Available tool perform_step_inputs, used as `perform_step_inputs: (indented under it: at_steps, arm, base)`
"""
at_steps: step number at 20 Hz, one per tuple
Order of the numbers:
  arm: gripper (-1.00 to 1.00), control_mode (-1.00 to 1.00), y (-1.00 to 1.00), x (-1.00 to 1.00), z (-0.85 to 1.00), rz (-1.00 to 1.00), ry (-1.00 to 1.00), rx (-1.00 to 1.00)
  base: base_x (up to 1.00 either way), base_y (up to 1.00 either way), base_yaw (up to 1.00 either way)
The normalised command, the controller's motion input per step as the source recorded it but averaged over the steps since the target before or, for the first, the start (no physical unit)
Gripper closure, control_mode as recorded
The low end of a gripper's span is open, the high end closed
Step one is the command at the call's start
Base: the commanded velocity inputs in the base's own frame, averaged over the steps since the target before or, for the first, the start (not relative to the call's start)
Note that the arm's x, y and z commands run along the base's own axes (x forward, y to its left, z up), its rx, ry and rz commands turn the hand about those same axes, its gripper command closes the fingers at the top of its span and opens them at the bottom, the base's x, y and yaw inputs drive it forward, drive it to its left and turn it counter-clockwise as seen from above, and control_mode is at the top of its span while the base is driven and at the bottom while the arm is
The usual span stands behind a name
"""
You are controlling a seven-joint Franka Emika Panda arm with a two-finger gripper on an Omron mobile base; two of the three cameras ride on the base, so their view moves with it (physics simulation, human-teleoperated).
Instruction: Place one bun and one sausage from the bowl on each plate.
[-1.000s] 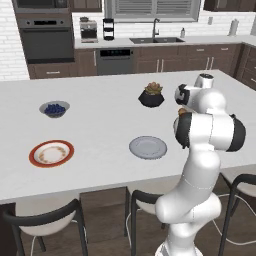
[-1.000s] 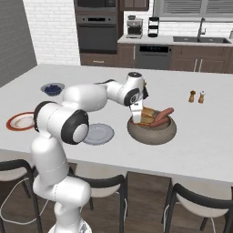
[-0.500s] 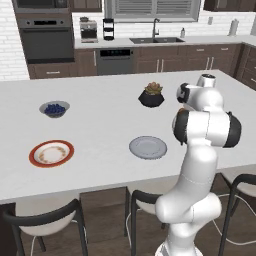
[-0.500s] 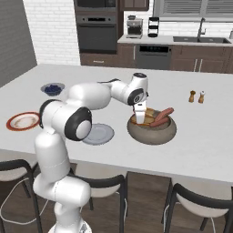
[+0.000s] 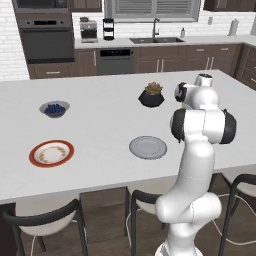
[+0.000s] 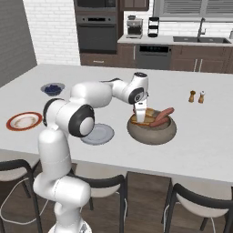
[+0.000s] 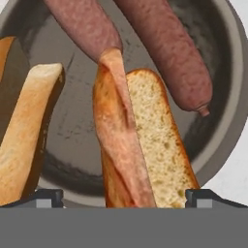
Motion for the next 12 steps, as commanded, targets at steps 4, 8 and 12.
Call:
perform_step_inputs:
  at_steps: [4, 8, 12]
  arm:
    - [-1.00, -1.00, 0.00, 0.00, 0.00, 0.00, 0.00, 0.00]
    - [1.00, -1.00, 0.00, 0.00, 0.00, 0.00, 0.00, 0.00]
    - [1.00, -1.00, 0.00, 0.00, 0.00, 0.00, 0.00, 0.00]
  base:
    - [0.00, 0.00, 0.00]
    - [0.00, 0.00, 0.00]
    - [0.00, 0.00, 0.00]
